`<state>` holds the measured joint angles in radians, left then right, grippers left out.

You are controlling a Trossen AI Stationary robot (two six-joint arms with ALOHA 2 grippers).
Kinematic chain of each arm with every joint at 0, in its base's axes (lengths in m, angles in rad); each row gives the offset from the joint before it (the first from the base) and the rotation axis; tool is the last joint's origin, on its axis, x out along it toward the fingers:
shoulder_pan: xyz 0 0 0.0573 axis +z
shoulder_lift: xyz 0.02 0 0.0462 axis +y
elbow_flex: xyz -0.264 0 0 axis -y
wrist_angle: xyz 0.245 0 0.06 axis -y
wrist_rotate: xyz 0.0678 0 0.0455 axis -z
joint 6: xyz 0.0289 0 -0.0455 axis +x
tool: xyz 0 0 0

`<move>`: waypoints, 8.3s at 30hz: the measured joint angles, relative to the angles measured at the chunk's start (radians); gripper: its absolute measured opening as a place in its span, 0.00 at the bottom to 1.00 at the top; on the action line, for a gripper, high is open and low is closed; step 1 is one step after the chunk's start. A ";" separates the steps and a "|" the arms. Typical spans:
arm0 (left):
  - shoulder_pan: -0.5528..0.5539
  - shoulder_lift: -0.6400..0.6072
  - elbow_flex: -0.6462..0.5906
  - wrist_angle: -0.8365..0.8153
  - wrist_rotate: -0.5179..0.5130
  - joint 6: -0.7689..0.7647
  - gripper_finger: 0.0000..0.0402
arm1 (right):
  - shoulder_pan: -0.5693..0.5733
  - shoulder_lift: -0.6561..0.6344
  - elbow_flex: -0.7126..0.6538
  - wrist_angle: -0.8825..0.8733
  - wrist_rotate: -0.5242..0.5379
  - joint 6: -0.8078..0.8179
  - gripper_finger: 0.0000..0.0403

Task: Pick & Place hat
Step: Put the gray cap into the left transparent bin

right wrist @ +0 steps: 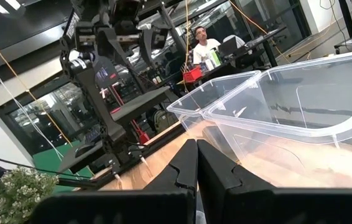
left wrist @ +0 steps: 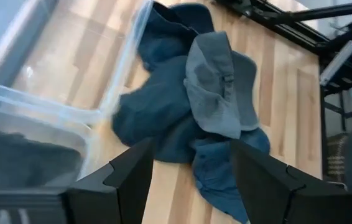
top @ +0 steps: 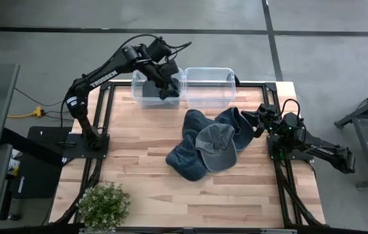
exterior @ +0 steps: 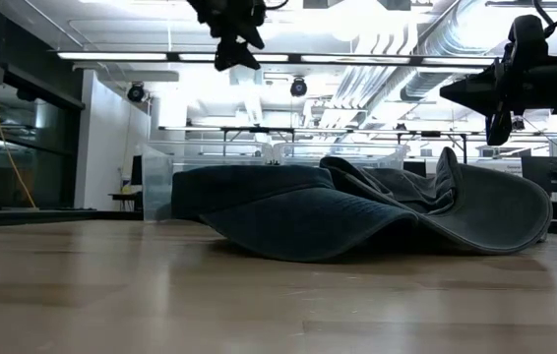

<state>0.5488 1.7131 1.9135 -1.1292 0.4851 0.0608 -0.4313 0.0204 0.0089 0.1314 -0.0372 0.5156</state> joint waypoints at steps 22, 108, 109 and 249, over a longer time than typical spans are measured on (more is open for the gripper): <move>0.001 -0.436 -0.682 0.566 -0.076 -0.295 0.52 | 0.000 0.000 0.000 0.000 0.001 0.000 0.00; -0.214 -0.192 -0.952 1.134 -0.097 -0.739 0.52 | 0.000 0.000 0.000 0.000 0.000 0.000 0.00; -0.225 -0.172 -0.932 1.131 -0.101 -0.761 0.52 | 0.000 0.000 0.000 0.000 0.001 0.000 0.00; -0.360 0.302 -0.248 0.524 -0.056 -1.110 0.52 | 0.000 0.000 0.000 -0.015 0.000 0.000 0.00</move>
<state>0.1888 2.0147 1.6653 -0.6053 0.4294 -1.0495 -0.4313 0.0204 0.0086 0.1162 -0.0368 0.5156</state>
